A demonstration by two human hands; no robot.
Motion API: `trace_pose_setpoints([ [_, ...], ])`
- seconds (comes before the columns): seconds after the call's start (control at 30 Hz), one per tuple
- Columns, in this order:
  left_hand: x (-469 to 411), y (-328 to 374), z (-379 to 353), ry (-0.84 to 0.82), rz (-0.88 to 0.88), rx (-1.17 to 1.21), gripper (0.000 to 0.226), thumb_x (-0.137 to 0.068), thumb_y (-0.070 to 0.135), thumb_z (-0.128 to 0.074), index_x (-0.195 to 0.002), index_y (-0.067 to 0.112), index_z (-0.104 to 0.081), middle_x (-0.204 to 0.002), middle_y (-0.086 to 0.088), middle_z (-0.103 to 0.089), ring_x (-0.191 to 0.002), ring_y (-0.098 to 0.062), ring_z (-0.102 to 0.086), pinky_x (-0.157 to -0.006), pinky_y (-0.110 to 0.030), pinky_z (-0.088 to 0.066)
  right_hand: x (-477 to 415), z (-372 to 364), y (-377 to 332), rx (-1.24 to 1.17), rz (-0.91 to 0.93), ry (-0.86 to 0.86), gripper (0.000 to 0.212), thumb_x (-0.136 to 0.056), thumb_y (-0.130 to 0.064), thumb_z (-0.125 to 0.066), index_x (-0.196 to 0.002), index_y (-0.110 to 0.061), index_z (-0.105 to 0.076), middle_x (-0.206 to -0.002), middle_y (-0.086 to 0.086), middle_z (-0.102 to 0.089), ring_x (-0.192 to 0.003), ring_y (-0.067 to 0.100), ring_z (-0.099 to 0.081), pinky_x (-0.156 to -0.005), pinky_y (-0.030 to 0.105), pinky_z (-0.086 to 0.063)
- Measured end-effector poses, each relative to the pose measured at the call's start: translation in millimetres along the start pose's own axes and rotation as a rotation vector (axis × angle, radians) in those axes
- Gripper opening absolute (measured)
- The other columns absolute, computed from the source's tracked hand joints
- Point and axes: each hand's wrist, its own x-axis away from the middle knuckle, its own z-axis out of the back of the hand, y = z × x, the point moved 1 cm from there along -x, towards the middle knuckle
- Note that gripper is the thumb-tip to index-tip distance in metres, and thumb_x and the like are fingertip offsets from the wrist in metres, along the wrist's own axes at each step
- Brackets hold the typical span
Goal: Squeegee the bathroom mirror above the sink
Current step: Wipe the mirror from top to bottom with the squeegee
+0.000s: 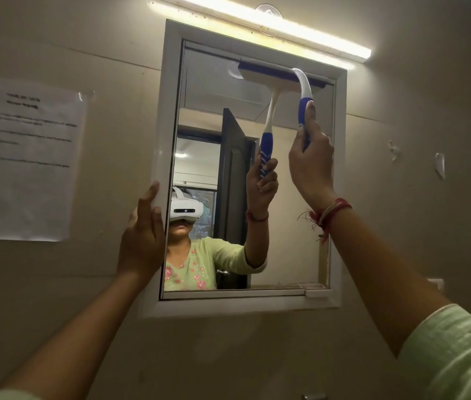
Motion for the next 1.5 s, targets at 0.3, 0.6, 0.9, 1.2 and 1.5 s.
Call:
trace_pose_setpoints([
  [0.3,-1.6,2.7,0.3,0.004,-0.005,-0.010,0.042,-0.101,0.022,-0.030,-0.143,0.026,-0.028,-0.135,-0.017,-0.048,-0.090,-0.040,-0.059,-0.067,-0.030,-0.037,0.8,5.7,0.9,0.058,0.019,-0.027,0.047,-0.099,-0.013,-0.042,-0.144,-0.008,-0.028,-0.093,-0.008,-0.054,-0.066,-0.005,-0.051,-0.064,-0.007,-0.037],
  [0.6,-2.6,1.7,-1.9,0.022,-0.017,0.011,0.041,-0.101,0.020,-0.031,-0.142,0.026,-0.030,-0.140,-0.013,-0.045,-0.113,-0.037,-0.053,-0.083,-0.029,-0.036,18.7,12.5,5.6,0.087,0.031,-0.050,0.050,-0.099,-0.013,-0.042,-0.146,-0.011,-0.024,-0.091,-0.007,-0.053,-0.065,-0.003,-0.051,-0.066,-0.003,-0.040],
  [0.9,-2.5,0.9,-1.5,0.018,-0.047,0.029,0.041,-0.101,0.020,-0.031,-0.142,0.026,-0.028,-0.141,-0.013,-0.044,-0.112,-0.033,-0.054,-0.082,-0.028,-0.039,41.3,16.0,9.7,0.077,0.038,-0.067,0.050,-0.099,-0.014,-0.043,-0.145,-0.013,-0.024,-0.103,0.010,-0.065,-0.073,0.003,-0.055,-0.072,0.005,-0.043],
  [1.2,-3.7,-1.6,-2.0,0.007,-0.048,0.026,0.040,-0.101,0.021,-0.030,-0.141,0.026,-0.029,-0.142,-0.012,-0.043,-0.115,-0.035,-0.052,-0.084,-0.029,-0.037,73.2,25.8,15.6,0.098,0.032,-0.108,0.052,-0.099,-0.014,-0.043,-0.146,-0.014,-0.022,-0.103,0.014,-0.064,-0.070,0.007,-0.056,-0.072,0.009,-0.046],
  [1.5,-2.6,-1.1,-2.1,0.010,-0.030,0.024,0.040,-0.101,0.023,-0.029,-0.141,0.029,-0.028,-0.142,-0.008,-0.043,-0.117,-0.034,-0.051,-0.087,-0.030,-0.036,113.6,33.3,28.0,0.128,0.026,-0.137,0.057,-0.098,-0.013,-0.044,-0.148,-0.019,-0.016,-0.089,0.012,-0.061,-0.065,0.012,-0.055,-0.067,0.015,-0.048],
])
